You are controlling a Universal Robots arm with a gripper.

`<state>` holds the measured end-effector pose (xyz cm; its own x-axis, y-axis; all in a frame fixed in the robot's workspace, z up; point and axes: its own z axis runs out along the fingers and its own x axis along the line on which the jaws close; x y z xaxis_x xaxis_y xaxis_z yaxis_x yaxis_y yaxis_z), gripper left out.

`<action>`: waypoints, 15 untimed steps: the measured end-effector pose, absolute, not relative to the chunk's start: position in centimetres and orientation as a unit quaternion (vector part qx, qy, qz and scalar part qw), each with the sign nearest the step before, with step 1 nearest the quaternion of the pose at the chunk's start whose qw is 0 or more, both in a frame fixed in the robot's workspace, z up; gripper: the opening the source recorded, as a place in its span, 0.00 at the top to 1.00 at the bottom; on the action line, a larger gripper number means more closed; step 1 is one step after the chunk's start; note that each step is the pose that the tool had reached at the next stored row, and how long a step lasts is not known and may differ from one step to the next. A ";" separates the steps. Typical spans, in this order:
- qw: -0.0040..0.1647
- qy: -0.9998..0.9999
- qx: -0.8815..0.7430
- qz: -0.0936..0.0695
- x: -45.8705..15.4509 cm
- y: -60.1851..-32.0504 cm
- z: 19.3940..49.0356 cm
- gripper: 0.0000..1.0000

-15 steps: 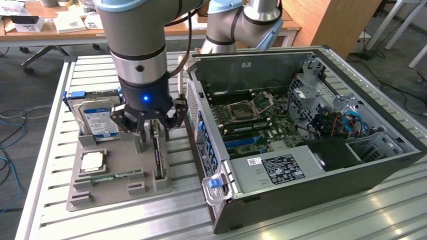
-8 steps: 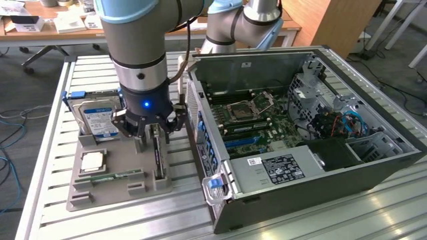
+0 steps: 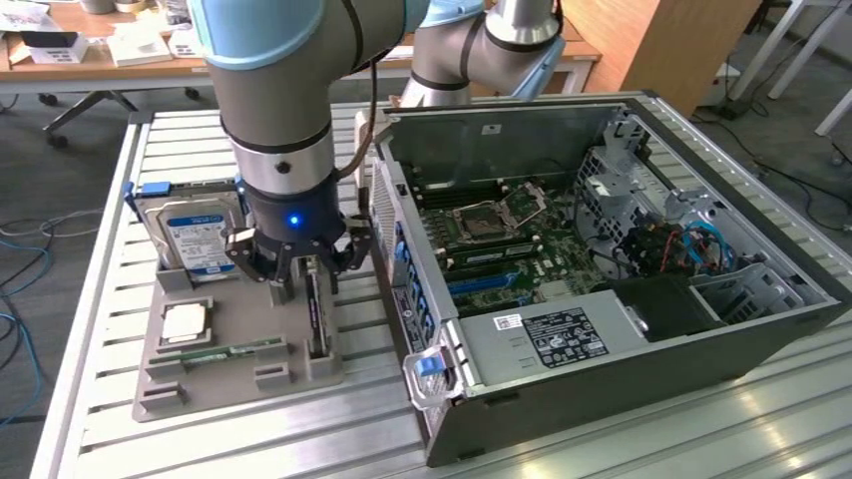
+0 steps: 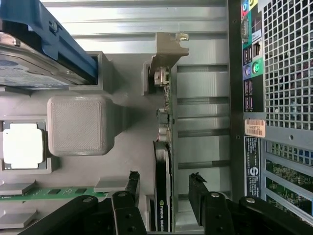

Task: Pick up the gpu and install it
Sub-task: 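Pick up the gpu and move the gpu toward the slot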

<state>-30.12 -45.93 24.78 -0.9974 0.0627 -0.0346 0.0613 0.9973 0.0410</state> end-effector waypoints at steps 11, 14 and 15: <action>0.018 0.999 0.031 0.020 -30.1 -45.9 23.6 0.47; 0.018 0.999 0.031 0.020 -30.1 -45.9 23.6 0.47; 0.018 0.999 0.031 0.020 -30.1 -45.9 23.5 0.47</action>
<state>-30.13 -45.93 23.53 -0.9974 0.0628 -0.0349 0.0613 0.9973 0.0412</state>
